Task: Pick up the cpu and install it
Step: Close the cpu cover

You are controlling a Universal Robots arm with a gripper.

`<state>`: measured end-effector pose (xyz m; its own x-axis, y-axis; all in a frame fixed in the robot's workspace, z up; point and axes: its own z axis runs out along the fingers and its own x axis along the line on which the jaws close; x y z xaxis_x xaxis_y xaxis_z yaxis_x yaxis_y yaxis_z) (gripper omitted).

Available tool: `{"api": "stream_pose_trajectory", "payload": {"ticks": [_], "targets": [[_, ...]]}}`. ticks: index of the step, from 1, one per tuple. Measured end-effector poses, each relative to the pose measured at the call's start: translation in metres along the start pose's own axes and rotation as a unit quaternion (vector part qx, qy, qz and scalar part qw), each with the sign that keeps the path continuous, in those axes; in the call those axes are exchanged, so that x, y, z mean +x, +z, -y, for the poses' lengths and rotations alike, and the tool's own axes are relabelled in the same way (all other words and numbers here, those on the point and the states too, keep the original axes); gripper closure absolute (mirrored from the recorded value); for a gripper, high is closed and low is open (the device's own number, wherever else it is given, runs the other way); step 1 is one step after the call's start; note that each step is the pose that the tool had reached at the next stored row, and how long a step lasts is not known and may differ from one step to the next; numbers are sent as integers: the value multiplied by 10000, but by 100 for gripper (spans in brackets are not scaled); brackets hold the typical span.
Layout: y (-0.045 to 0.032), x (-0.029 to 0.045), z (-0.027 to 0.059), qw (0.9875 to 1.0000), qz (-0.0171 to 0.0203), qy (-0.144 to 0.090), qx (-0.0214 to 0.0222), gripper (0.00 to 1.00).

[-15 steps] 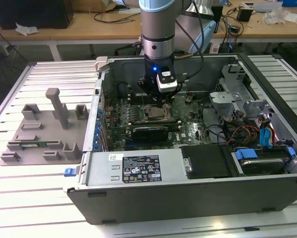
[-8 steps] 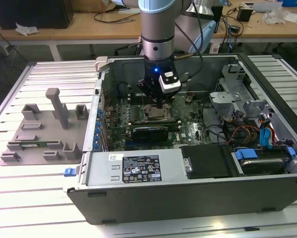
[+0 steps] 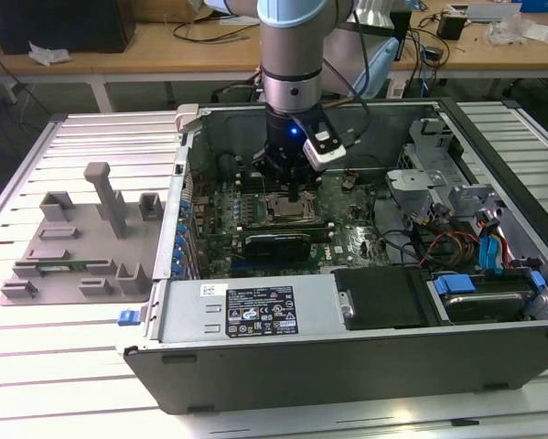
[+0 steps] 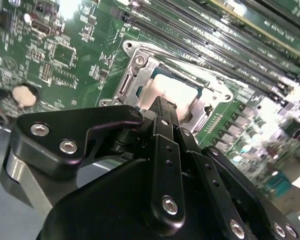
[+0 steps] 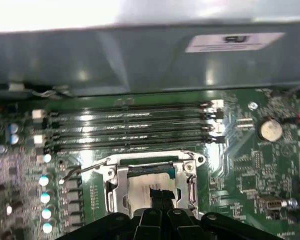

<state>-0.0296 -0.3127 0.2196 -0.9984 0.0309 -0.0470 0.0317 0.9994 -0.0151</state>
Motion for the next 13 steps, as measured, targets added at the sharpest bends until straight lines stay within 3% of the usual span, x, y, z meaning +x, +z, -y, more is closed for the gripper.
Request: {"api": "stream_pose_trajectory", "payload": {"ticks": [2,13], "targets": [[8,34,23,9999,1,-163,-6,89],[71,272,36,9998,2,-222,-9,89]]}}
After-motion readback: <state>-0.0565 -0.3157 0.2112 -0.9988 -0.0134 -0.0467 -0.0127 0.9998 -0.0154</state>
